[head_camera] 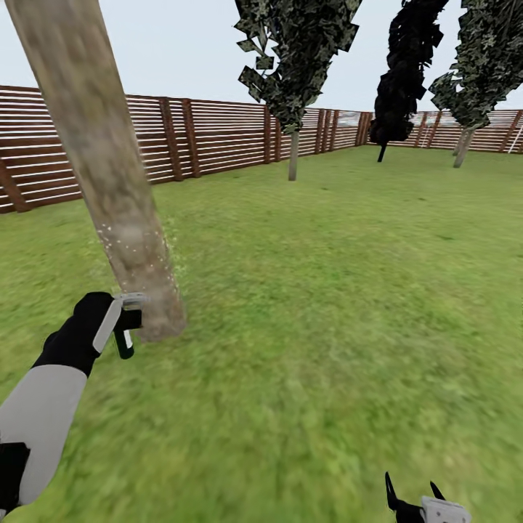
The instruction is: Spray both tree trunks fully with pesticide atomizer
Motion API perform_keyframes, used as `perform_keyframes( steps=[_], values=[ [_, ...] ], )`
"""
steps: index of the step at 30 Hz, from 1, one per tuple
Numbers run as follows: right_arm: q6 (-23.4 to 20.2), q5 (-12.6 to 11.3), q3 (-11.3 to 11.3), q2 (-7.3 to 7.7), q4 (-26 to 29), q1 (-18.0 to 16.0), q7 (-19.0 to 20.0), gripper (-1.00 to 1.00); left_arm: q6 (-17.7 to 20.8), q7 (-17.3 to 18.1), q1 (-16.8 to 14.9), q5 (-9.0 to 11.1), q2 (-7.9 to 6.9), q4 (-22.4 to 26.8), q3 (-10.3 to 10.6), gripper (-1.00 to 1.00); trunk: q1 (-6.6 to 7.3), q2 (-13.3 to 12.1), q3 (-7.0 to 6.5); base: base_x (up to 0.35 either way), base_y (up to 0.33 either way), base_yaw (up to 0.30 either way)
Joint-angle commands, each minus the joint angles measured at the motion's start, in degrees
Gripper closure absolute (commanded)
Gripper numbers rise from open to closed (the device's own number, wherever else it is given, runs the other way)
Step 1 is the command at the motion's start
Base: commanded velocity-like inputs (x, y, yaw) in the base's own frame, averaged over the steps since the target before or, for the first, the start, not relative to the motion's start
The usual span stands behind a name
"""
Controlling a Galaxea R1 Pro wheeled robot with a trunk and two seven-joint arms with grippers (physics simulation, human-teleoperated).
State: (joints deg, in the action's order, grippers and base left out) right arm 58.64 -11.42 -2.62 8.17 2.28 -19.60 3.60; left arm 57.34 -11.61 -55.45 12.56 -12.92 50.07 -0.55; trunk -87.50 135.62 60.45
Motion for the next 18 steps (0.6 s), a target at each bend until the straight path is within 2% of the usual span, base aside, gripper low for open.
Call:
perform_keyframes(
  steps=[1,14,18],
  values=[
    [0.0,0.0,0.0,0.0,0.0,0.0,0.0,-1.0,-0.1,0.0,0.1,-0.2,0.12,0.0,-0.1,1.0,0.0,0.0,0.0,0.212,-0.219,0.0],
    [0.0,0.0,0.1,0.0,0.0,0.0,0.0,-1.0,-0.5,-0.1,0.5,-0.7,0.18,-0.1,-0.3,1.0,0.0,0.0,0.0,0.132,-0.25,0.001],
    [0.0,0.0,0.1,0.0,0.0,0.0,0.0,-1.0,-0.5,-0.1,0.5,-0.7,0.18,-0.1,-0.3,1.0,0.0,0.0,0.0,0.099,-0.263,0.114]
  ],
)
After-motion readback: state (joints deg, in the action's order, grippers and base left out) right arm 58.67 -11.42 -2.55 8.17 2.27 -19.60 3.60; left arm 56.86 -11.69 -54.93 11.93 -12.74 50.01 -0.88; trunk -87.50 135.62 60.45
